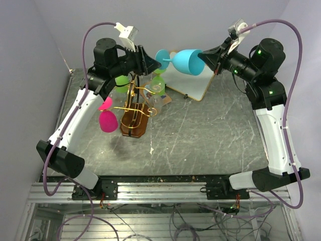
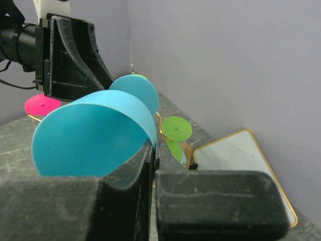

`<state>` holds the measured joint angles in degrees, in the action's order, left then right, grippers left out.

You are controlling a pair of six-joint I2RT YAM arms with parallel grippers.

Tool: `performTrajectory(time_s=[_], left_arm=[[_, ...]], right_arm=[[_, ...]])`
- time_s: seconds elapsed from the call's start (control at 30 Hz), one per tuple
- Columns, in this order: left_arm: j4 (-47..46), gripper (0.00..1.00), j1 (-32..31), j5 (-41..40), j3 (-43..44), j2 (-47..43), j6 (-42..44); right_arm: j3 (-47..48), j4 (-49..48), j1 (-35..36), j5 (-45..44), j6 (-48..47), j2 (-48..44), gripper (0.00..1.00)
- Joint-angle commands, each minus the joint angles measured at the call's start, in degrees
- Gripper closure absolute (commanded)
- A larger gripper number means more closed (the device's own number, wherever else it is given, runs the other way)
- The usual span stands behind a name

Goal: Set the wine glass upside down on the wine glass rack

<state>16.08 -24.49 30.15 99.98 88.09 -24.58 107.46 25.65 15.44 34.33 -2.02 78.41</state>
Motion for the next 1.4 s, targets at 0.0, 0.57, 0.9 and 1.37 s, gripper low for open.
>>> performTrajectory(time_s=[0.0, 0.57, 0.9, 1.37], left_arm=[[-5.75, 0.53, -0.29, 1.46, -0.5, 0.26, -1.0], [-8.09, 0.93, -0.25, 2.72, -4.31, -1.76, -0.63], [-2.31, 0.93, 1.2, -7.63, -3.99, -6.4, 9.86], [12.67, 0.93, -9.23, -26.92, 1.04, -9.81, 41.43]], right_arm=[[0.29, 0.0, -0.03, 1.35, 0.15, -0.88, 1.0], [-5.27, -0.4, 0.01, 0.86, -2.56, -2.55, 0.94], [-10.05, 2.35, -0.5, -4.8, -8.36, -7.47, 0.48], [-14.18, 4.1, -6.23, -18.84, -15.87, -13.48, 0.35]])
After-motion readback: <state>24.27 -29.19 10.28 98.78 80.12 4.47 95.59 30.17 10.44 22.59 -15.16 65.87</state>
